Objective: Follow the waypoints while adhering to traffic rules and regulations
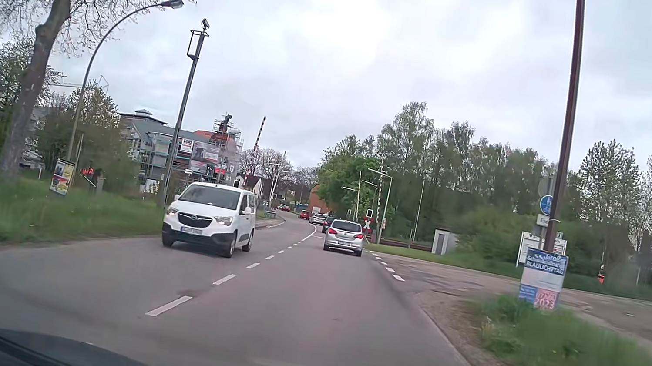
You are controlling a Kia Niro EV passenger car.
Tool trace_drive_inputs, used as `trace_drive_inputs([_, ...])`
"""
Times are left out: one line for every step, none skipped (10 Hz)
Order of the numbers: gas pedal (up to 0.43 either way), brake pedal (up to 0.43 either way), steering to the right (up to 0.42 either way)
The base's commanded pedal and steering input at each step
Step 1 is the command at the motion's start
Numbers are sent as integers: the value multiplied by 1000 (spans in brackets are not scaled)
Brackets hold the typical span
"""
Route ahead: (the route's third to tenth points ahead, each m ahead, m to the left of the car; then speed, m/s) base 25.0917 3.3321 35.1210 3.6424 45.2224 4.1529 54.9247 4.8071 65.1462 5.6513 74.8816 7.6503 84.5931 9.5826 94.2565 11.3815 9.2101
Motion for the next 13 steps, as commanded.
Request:
trace_drive_inputs([150,0,-4])
trace_drive_inputs([138,0,-4])
trace_drive_inputs([138,0,-4])
trace_drive_inputs([138,0,-4])
trace_drive_inputs([138,0,-4])
trace_drive_inputs([138,0,-4])
trace_drive_inputs([130,0,-4])
trace_drive_inputs([118,0,-4])
trace_drive_inputs([118,0,-4])
trace_drive_inputs([110,0,-4])
trace_drive_inputs([110,0,-4])
trace_drive_inputs([98,0,-4])
trace_drive_inputs([98,0,-4])
